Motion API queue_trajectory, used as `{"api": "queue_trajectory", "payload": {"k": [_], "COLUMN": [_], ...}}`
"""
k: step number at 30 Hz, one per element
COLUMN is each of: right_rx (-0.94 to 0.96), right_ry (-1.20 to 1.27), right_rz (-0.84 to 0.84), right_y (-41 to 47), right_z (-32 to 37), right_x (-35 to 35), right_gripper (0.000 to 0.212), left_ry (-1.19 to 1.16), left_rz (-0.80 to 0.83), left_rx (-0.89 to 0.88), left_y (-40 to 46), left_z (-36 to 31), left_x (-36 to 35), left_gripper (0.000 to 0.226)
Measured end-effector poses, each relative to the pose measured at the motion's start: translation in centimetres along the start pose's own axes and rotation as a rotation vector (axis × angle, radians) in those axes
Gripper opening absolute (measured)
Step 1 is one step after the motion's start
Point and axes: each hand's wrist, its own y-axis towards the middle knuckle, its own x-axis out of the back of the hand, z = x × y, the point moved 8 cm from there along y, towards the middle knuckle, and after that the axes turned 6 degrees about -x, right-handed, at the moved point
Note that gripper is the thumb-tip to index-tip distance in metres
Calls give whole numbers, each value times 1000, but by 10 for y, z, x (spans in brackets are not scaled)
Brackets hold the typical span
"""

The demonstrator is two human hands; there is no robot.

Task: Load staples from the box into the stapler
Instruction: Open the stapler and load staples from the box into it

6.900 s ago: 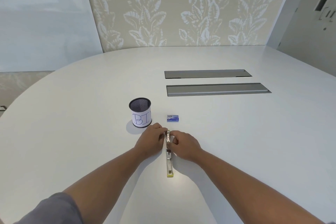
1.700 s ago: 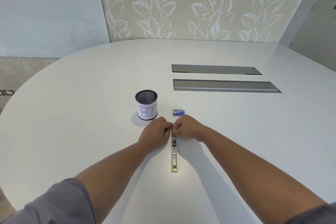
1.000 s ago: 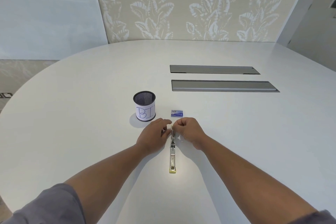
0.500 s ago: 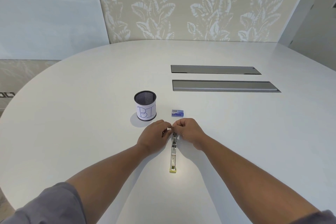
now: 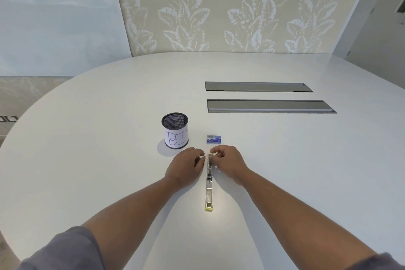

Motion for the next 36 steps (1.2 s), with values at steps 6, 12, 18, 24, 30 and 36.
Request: {"api": "queue_trajectory", "payload": {"k": [6,12,18,24,30,36], "right_rx": [1,24,34,35,28,8], "right_ry": [-40,-62,-72,-76,-65,-25], "right_rz": [-4,-19,-15,-11,0,-6], "right_y": [1,4,4,4,3,2], "right_z": [0,-2,-3,-2,-2,-3], "right_x": [0,0,-1,0,-1,0], "right_gripper": [5,8,7,6,5,4], "left_ry": [24,188,381,418,414,174], "left_rz": [-19,-156,119,200,143,103], "left_rx": [-60,42,370,395,352,-45], "left_y": [5,58,82,91,97,94], "left_z": [-14,-24,24,36,21,-38], "left_x": [13,92,116,115,115,84], "left_gripper": [11,23,8,12,10,17]}}
